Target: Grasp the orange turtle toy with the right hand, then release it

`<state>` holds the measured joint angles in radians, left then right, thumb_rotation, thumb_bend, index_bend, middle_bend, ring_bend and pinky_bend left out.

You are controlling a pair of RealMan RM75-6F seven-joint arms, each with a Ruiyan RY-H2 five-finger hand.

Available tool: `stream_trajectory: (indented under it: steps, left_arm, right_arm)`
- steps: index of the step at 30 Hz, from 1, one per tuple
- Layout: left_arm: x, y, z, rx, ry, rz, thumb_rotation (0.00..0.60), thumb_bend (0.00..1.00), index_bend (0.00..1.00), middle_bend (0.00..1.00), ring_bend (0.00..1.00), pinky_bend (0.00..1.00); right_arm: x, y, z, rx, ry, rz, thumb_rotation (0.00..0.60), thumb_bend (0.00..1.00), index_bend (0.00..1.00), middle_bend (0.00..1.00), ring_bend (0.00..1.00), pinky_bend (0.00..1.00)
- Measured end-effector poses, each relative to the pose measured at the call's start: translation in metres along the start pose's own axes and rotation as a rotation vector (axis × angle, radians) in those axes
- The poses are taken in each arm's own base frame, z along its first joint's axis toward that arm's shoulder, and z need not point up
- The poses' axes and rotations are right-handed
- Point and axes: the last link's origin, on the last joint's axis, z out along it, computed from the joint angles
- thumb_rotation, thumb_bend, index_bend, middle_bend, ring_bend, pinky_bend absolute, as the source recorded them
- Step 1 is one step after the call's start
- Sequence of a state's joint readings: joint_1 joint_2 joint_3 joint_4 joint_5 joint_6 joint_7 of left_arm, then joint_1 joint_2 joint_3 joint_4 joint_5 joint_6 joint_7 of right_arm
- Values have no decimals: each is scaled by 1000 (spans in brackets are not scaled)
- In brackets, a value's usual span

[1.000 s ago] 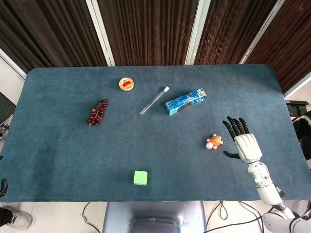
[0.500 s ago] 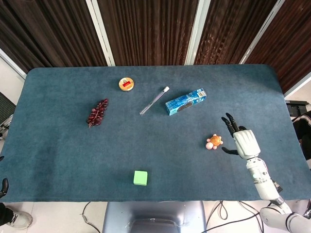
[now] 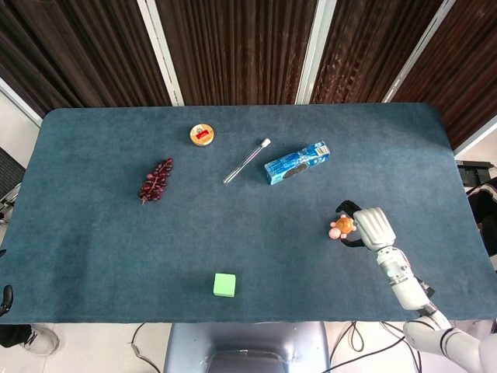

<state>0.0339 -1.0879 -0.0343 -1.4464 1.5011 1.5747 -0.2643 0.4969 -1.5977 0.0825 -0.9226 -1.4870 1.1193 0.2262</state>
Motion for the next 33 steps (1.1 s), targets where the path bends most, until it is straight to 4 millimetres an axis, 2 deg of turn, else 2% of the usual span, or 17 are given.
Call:
stream_trajectory:
  steps: [8,12,16,18,21,23,25,33]
  left_arm:
    - [0,0,1,-1,-6,-3,600,525,141,0,40,322]
    - [0,0,1,3,-5,-6,600,525,140,0,40,322]
    - [0,0,2,1,-7,-7,600,524,140,0,40,322]
    - [0,-1,1,1,-6,-6,600,524,140,0,40,322]
    - [0,-1,0,1,-5,-7,600,524,140,0,40,321]
    - [0,-1,0,1,-5,-8,600,525,140,0,40,322]
    - [0,-1,0,1,-5,-7,600,524,140,0,40,322]
    - [-1,-1,0,1,-3,-6,600,525,141,0,40,322]
  right_arm:
    - [-5,2,8,-32,-14,-21,600,128,540,446,1000,982]
    - [-9,2,14,-42,-16,-29,600,193,602,496,1000,998]
    - [-13,3,18,-49,-17,-28,600,341,655,539,1000,1000]
    - [-15,4,19,-52,-18,-27,600,453,680,558,1000,1000]
    - [-17,5,20,-56,-13,-24,600,695,745,609,1000,1000]
    - [-17,6,20,-57,-4,-21,600,901,816,660,1000,1000]
    - [-17,6,20,-54,12,-18,600,988,859,691,1000,1000]
    - [-16,8,19,-48,56,-9,600,1000,875,767,1000,1000]
